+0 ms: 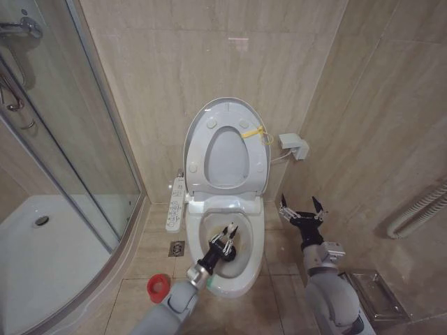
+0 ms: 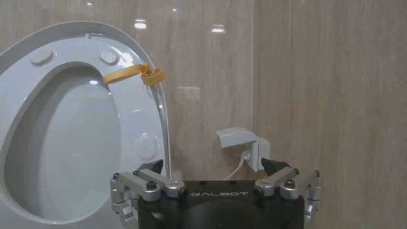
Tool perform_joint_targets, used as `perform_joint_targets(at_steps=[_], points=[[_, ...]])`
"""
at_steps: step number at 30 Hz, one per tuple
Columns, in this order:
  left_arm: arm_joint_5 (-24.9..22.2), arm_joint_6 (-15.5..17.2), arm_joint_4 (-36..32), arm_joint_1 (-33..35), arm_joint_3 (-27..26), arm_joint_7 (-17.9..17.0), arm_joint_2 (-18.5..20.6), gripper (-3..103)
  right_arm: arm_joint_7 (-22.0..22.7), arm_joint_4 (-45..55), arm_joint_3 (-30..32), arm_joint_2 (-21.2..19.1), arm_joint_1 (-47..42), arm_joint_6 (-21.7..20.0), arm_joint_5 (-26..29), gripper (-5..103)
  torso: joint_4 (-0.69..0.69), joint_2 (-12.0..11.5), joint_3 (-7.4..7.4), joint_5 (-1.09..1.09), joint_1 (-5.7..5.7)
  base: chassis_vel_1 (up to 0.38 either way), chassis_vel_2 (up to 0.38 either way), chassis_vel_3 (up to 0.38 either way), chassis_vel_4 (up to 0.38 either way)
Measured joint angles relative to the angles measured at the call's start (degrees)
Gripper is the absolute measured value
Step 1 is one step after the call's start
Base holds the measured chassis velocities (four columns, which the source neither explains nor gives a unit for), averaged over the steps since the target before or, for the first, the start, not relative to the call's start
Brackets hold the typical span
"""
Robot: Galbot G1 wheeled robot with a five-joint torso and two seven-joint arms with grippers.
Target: Open the toilet lid, clean the toilet bowl with a toilet brush, close the toilet lid, and flush.
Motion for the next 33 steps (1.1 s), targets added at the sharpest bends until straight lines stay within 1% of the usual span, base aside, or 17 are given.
perform_joint_targets(at_steps=[2,3,6,9,12,15,18,19,22,23,26,27,30,31,33], points=[[0.41,-0.27,-1.32,2.23,-1.24,0.05,1.15,21,0.00,0.00,0.00,0.00,0.00,0.00,0.00,100,0.00,0.00,0.00,-0.01,0.00,0.000,0.000,0.000,0.000],[0.41,-0.27,-1.32,2.23,-1.24,0.05,1.15,21,0.00,0.00,0.00,0.00,0.00,0.00,0.00,100,0.00,0.00,0.00,-0.01,0.00,0.000,0.000,0.000,0.000],[0.86,-0.58,-2.35,4.51,-1.96,-0.17,2.76,20,0.00,0.00,0.00,0.00,0.00,0.00,0.00,100,0.01,0.00,0.00,0.00,0.00,0.000,0.000,0.000,0.000],[1.92,-0.78,-2.28,5.06,-1.96,-0.31,3.75,20,0.00,0.00,0.00,0.00,0.00,0.00,0.00,100,0.01,0.00,0.00,0.01,0.00,0.000,0.000,0.000,0.000],[2.37,-0.88,-1.59,4.65,-1.89,-0.20,3.93,20,0.00,0.00,0.00,0.00,0.00,0.00,0.00,100,0.01,0.00,0.00,0.00,0.00,0.000,0.000,0.000,0.000],[2.49,-0.97,-0.37,2.85,-1.66,-0.34,3.28,20,0.00,0.00,0.00,0.00,0.00,0.00,0.00,100,0.00,0.00,0.00,0.00,0.00,0.000,0.000,0.000,0.000],[2.35,-0.85,0.87,-0.79,0.25,-0.67,2.57,20,0.00,0.00,0.00,0.00,0.00,0.00,0.00,100,-0.01,0.00,0.01,0.00,0.00,0.000,0.000,0.000,0.000],[2.35,-0.85,0.87,-0.79,0.25,-0.67,2.57,20,0.00,0.00,0.00,0.00,0.00,0.00,0.00,100,-0.01,0.00,0.01,0.00,0.00,0.000,0.000,0.000,0.000],[1.42,-0.50,2.65,-5.27,2.38,-0.72,1.41,20,0.00,0.00,0.00,0.00,0.00,0.00,0.00,100,-0.01,0.00,0.01,0.01,0.00,0.000,0.000,0.000,0.000],[1.42,-0.50,2.65,-5.27,2.38,-0.72,1.41,20,0.00,0.00,0.00,0.00,0.00,0.00,0.00,100,-0.01,0.00,0.01,0.01,0.00,0.000,0.000,0.000,0.000],[0.36,-0.28,5.18,-9.16,3.98,-0.76,-0.82,20,0.00,0.00,0.00,0.00,0.00,0.00,0.00,100,0.00,0.00,0.01,0.01,0.00,0.000,0.000,0.000,0.000],[0.36,-0.28,5.18,-9.16,3.98,-0.76,-0.82,20,0.00,0.00,0.00,0.00,0.00,0.00,0.00,100,0.00,0.00,0.01,0.01,0.00,0.000,0.000,0.000,0.000],[0.06,-0.15,7.47,-12.12,5.74,-0.75,-2.98,20,0.00,0.00,0.00,0.00,0.00,0.00,0.00,100,0.00,0.00,0.01,0.02,0.00,0.000,0.000,0.000,0.000],[0.06,-0.15,7.47,-12.12,5.74,-0.75,-2.98,20,0.00,0.00,0.00,0.00,0.00,0.00,0.00,100,0.00,0.00,0.01,0.02,0.00,0.000,0.000,0.000,0.000],[-0.07,-0.14,8.74,-13.57,6.60,-0.72,-4.31,20,0.00,0.00,0.00,0.00,0.00,0.00,0.00,100,0.00,0.00,0.01,0.01,0.00,0.000,0.000,0.000,0.000]])
